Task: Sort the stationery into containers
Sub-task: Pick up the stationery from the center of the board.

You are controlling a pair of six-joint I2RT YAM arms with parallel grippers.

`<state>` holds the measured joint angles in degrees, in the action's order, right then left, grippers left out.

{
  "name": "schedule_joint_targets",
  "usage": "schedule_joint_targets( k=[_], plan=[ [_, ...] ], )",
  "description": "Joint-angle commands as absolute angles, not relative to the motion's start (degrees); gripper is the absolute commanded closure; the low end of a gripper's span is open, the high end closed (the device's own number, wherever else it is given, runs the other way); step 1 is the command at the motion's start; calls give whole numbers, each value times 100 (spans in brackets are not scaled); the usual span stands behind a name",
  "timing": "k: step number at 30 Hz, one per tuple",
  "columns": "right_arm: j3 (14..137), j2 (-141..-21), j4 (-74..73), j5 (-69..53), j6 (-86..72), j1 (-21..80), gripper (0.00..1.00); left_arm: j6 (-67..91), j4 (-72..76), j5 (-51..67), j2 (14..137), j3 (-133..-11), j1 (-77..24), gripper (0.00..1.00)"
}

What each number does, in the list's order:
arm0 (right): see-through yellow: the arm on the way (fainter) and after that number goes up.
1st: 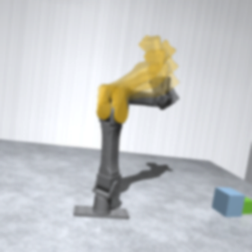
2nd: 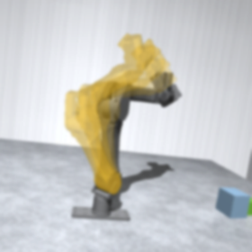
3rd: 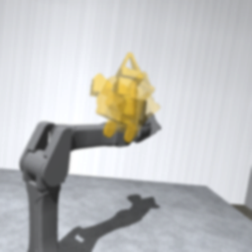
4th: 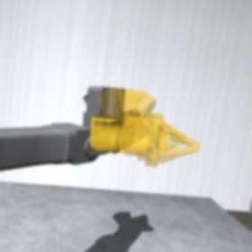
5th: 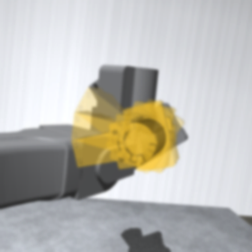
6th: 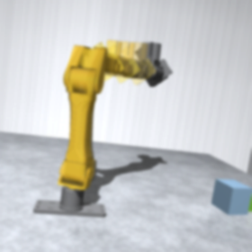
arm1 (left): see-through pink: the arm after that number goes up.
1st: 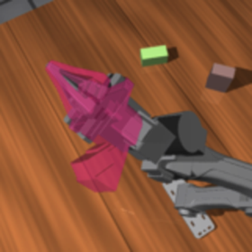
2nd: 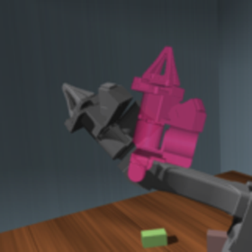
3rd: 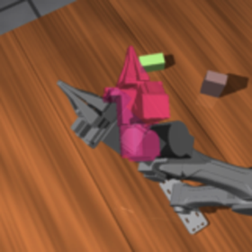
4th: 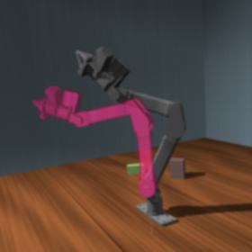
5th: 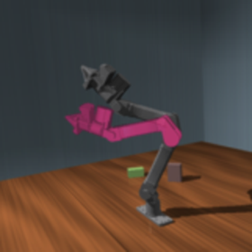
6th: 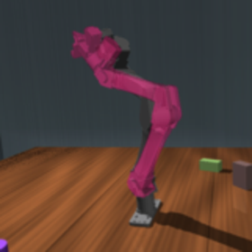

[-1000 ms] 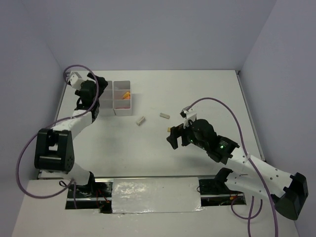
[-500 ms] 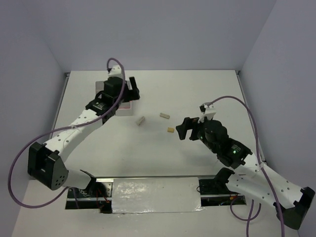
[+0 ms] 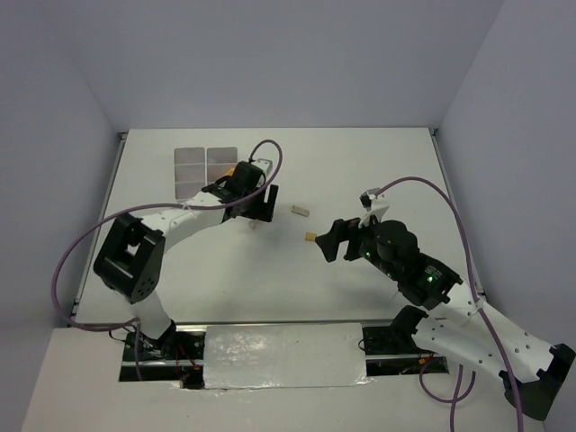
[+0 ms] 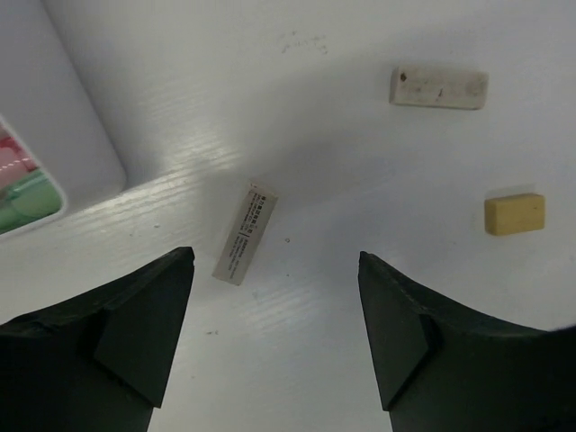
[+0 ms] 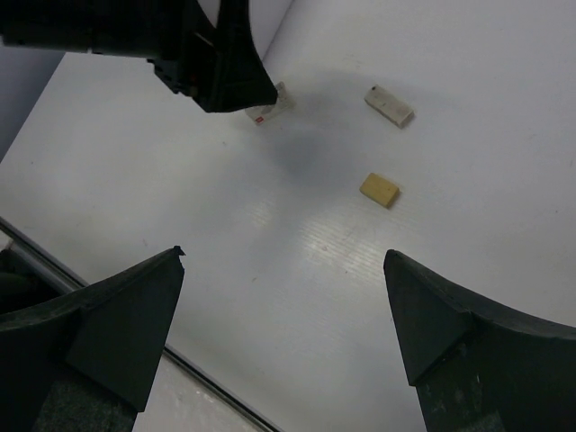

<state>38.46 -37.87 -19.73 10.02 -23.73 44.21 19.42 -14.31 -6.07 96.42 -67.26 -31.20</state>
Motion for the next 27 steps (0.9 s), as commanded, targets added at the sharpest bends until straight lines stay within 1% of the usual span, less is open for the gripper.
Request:
schedule_joint_targets(
  k=[1, 3, 4, 9, 12, 13, 17, 18, 19, 20, 21, 22, 25, 27],
  plan=[
    [3797, -3788, -1767, 809, -2233, 4403, 0, 1758, -1406, -448, 10071, -6996, -3164, 16],
    [3788, -3832, -1767, 800, -2197, 4403, 0, 1801, -1380, -527, 10177, -6987, -3182, 17],
    [3788, -3849, -1758, 782, -2171, 4403, 0, 1810, -1362, -580, 10282, -6996, -3182, 19],
    [3753, -3902, -1653, 686, -2101, 4403, 0, 1828, -1433, -887, 10713, -7128, -3182, 20],
    [3735, -3902, -1617, 650, -2083, 4403, 0, 1854, -1406, -826, 10863, -7146, -3182, 26],
    [3727, -3902, -1617, 650, -2066, 4386, 0, 1889, -1415, -826, 10872, -7128, -3182, 34],
    [3718, -3850, -1652, 686, -2039, 4403, 0, 1916, -1327, -888, 10784, -6952, -3182, 49],
    [3726, -3824, -1652, 694, -2030, 4403, 0, 1925, -1379, -966, 10775, -6961, -3182, 62],
    [3718, -3797, -1652, 694, -2030, 4395, 0, 1942, -1423, -1028, 10784, -6987, -3182, 69],
    [3718, -3771, -1652, 694, -2030, 4395, 0, 1968, -1459, -1107, 10741, -6996, -3182, 88],
    [3735, -3762, -1652, 703, -2022, 4386, 0, 2012, -1485, -1134, 10688, -6970, -3182, 96],
    [3744, -3753, -1670, 703, -2021, 4403, 0, 2021, -1485, -1142, 10609, -6952, -3182, 100],
    [3762, -3735, -1714, 729, -1987, 4386, 0, 2056, -1520, -1186, 9891, -6865, -3182, 100],
    [3770, -3744, -1723, 747, -1978, 4403, 0, 2135, -1634, -1431, 9573, -6951, -3156, 100]
  ],
)
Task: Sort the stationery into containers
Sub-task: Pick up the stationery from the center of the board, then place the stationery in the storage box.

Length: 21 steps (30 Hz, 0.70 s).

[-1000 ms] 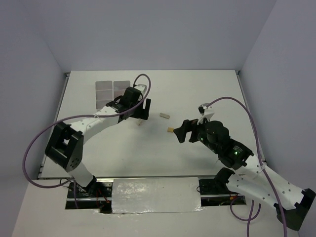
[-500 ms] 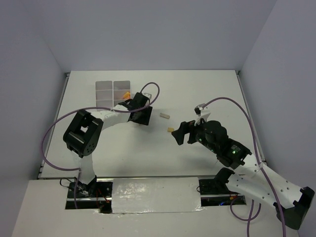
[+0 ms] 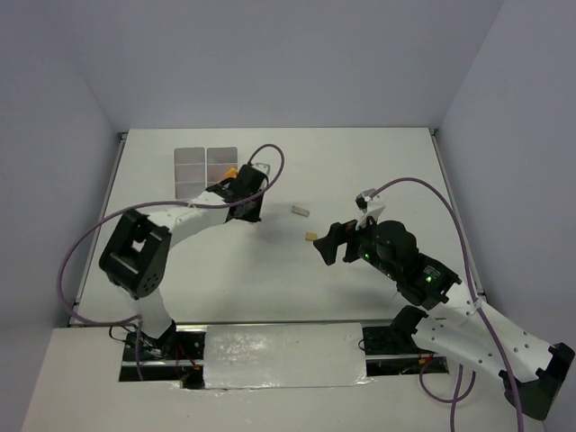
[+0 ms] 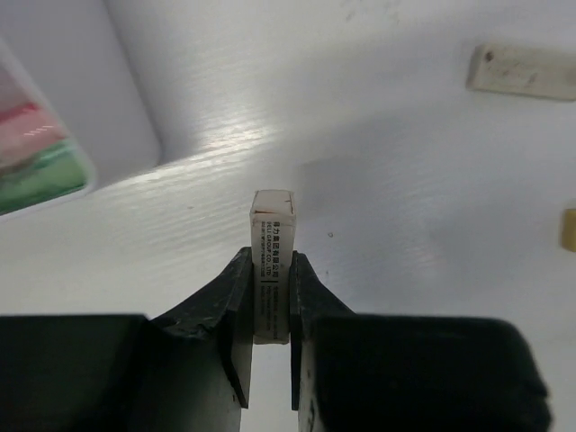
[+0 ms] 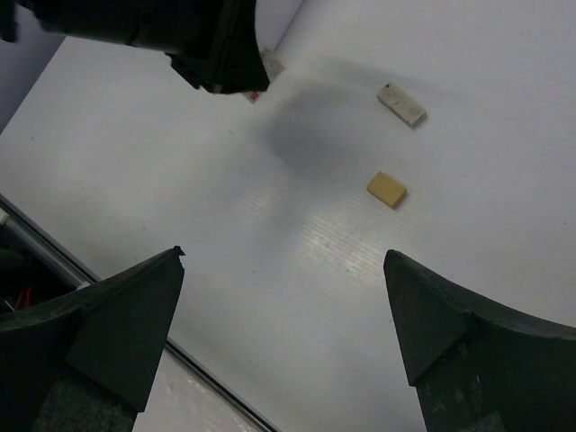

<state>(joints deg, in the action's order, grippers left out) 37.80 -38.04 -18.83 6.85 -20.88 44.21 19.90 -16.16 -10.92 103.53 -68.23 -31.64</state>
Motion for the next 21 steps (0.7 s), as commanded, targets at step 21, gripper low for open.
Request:
schedule_joint_targets(
  k=[21],
  plan=[
    [3903, -3841, -1687, 589, -1925, 4395, 0, 7927, -3665, -3234, 9333, -8596, -1108, 100]
  ],
)
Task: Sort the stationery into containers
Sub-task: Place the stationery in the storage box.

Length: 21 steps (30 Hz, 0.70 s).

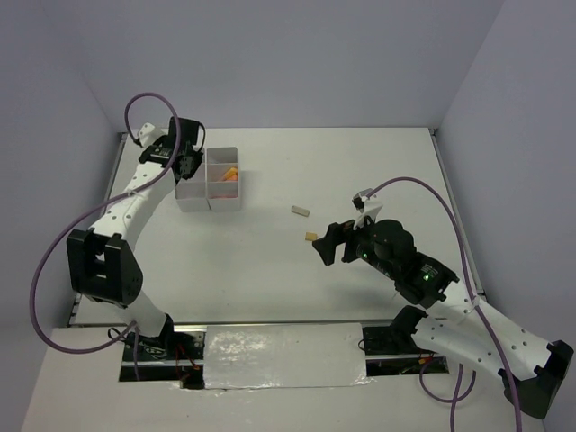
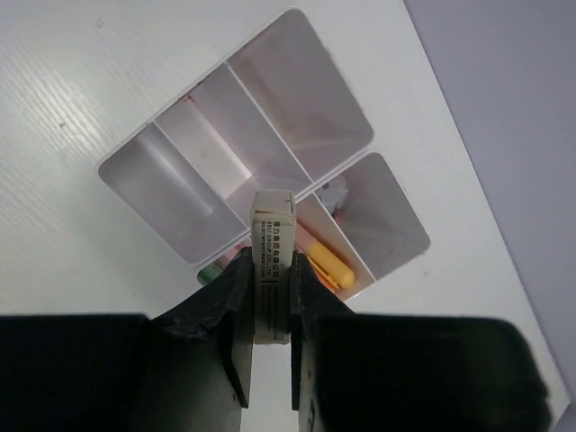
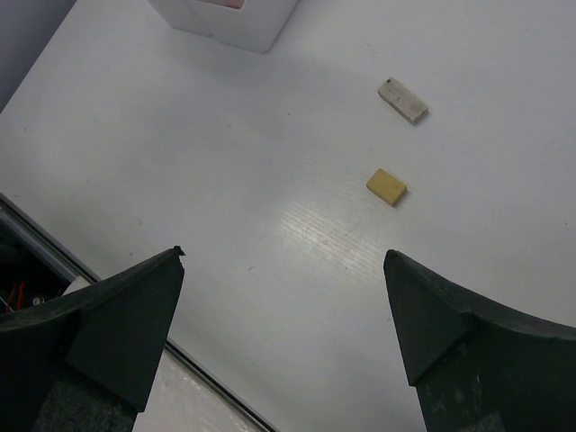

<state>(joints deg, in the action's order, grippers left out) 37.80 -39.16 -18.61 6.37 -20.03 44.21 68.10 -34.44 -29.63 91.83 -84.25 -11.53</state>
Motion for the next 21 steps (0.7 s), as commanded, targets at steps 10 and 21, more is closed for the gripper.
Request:
schedule_joint_targets(
  k=[10, 21],
  plan=[
    [3806, -3850, -1731, 492, -1828, 4394, 0, 8605, -2419, -3103, 9466, -7884, -783, 100],
    [3762, -3964, -1626, 413, -1767, 4403, 0, 8253, -1856, -2488, 10125, -7840, -396, 90]
  ],
)
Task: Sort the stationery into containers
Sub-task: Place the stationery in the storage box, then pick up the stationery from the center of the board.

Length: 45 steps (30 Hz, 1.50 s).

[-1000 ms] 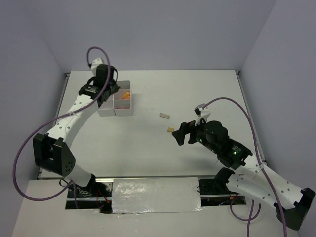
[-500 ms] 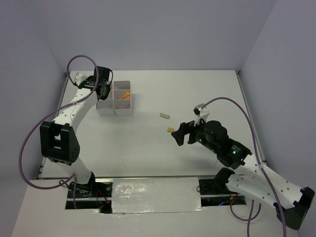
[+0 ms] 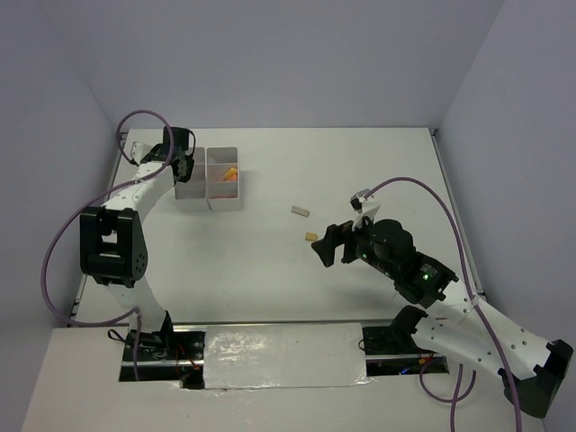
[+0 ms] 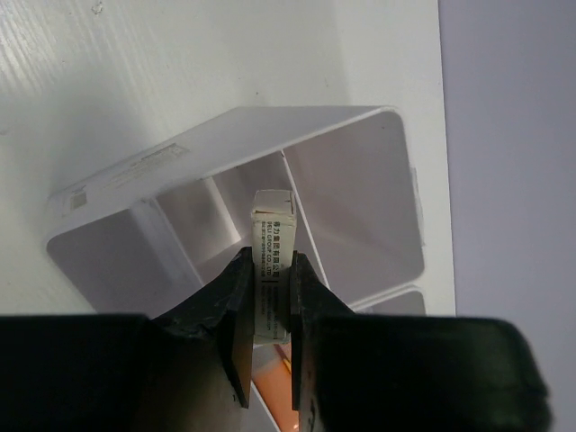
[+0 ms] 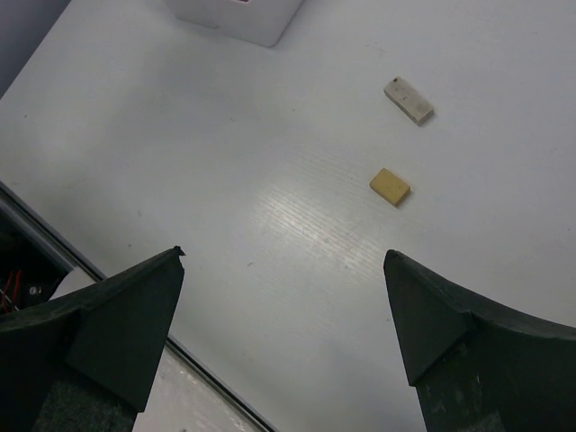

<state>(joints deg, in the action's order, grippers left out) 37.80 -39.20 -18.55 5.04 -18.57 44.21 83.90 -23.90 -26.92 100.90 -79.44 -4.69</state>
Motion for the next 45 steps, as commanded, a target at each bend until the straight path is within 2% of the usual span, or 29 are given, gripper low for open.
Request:
schedule_joint_targets(
  k=[1, 4, 5, 9, 20, 24, 27, 28, 30, 31, 34, 38, 45],
  plan=[
    [3753, -3973, -1626, 404, -1767, 4395, 0, 8209, -1767, -2409, 10134, -7735, -369, 88],
    [3753, -3999, -1617, 396, -1758, 4403, 0, 8060, -1494, -2312, 10160, -7664, -343, 76],
    [3736, -4016, -1608, 387, -1758, 4386, 0, 8033, -1468, -2294, 10160, -7647, -343, 67],
    [3727, -4060, -1547, 352, -1767, 4394, 0, 8016, -1267, -2259, 10046, -7462, -343, 43],
    [3700, -4157, -1459, 325, -1793, 4403, 0, 7876, -862, -2004, 9572, -7032, -351, 43],
    [3796, -4473, -1652, 886, -2012, 4377, 0, 7446, -651, -2223, 9028, -6856, -536, 41],
    [3911, -4615, -1854, 1300, -2336, 4359, 0, 6445, -500, -2381, 8649, -7030, -842, 33],
    [3911, -4571, -1889, 1527, -2407, 4359, 0, 6207, -701, -2547, 8579, -7179, -983, 23],
    [3946, -4396, -1951, 1757, -2574, 4333, 0, 5338, -1071, -3064, 8552, -7574, -1562, 16],
    [3998, -4342, -2038, 1923, -2601, 4333, 0, 4909, -1246, -3215, 8552, -7672, -1765, 10],
    [4148, -4123, -2302, 2161, -2698, 4315, 0, 3828, -897, -2823, 8569, -7655, -2451, 3],
    [4210, -3562, -2548, 2198, -2716, 4315, 0, 2919, -160, -1698, 8841, -7305, -3031, 1],
    [4148, -3094, -2636, 1741, -2470, 4315, 0, 2225, 228, -1205, 9957, -7435, -3761, 1]
  ],
)
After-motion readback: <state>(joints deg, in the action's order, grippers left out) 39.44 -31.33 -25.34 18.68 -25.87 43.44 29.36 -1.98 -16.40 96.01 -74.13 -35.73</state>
